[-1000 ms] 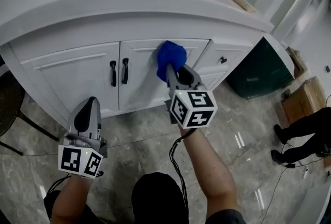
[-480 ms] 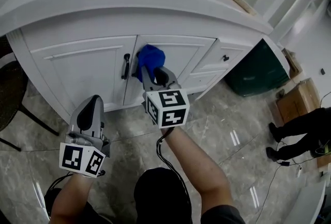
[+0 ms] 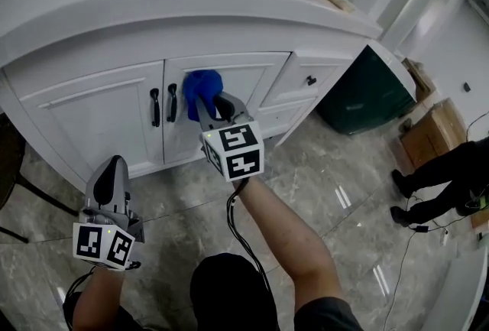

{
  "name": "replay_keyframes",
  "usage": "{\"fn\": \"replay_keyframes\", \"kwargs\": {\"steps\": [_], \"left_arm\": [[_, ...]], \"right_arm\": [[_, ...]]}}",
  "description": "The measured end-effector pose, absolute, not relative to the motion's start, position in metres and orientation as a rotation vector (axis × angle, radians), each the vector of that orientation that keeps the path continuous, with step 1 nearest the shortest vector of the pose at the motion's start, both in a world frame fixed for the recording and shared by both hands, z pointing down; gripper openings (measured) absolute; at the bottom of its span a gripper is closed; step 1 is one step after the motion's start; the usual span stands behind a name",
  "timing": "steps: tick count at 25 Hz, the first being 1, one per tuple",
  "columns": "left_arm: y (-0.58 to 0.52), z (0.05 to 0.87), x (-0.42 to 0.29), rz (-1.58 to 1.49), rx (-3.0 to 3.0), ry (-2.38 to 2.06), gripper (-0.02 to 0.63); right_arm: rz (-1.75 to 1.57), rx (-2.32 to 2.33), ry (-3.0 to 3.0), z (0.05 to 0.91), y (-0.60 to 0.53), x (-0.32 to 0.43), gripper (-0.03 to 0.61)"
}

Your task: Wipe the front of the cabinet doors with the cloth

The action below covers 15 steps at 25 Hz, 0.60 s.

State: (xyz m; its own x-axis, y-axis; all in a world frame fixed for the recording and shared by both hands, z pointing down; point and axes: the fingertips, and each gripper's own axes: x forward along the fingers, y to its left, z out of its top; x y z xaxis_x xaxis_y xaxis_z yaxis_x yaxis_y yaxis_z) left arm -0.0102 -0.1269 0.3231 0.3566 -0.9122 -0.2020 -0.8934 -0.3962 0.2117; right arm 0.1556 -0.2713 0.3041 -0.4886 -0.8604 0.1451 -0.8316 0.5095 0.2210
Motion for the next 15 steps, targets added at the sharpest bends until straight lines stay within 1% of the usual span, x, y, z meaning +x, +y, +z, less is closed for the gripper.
{"fn": "replay_keyframes", "kwargs": {"steps": [6, 10, 15], "left_arm": [[-0.136, 0.343, 0.018, -0.362, 2.556, -1.652, 0.0], [-0.142, 0.346, 0.034, -0.339, 2.566, -1.64, 0.0], [-0.146, 0.347, 0.041, -0.327, 2.566, -1.646, 0.0]], "right_arm": [[-0.207, 1.545, -2.448, 0.316, -0.293, 0.225, 0.052], [-0.129, 1.627, -2.418, 0.33, -0.307, 0.271, 0.052], [-0.075, 1.761, -2.343, 0.326, -0.315, 0.326, 0.052]]}}
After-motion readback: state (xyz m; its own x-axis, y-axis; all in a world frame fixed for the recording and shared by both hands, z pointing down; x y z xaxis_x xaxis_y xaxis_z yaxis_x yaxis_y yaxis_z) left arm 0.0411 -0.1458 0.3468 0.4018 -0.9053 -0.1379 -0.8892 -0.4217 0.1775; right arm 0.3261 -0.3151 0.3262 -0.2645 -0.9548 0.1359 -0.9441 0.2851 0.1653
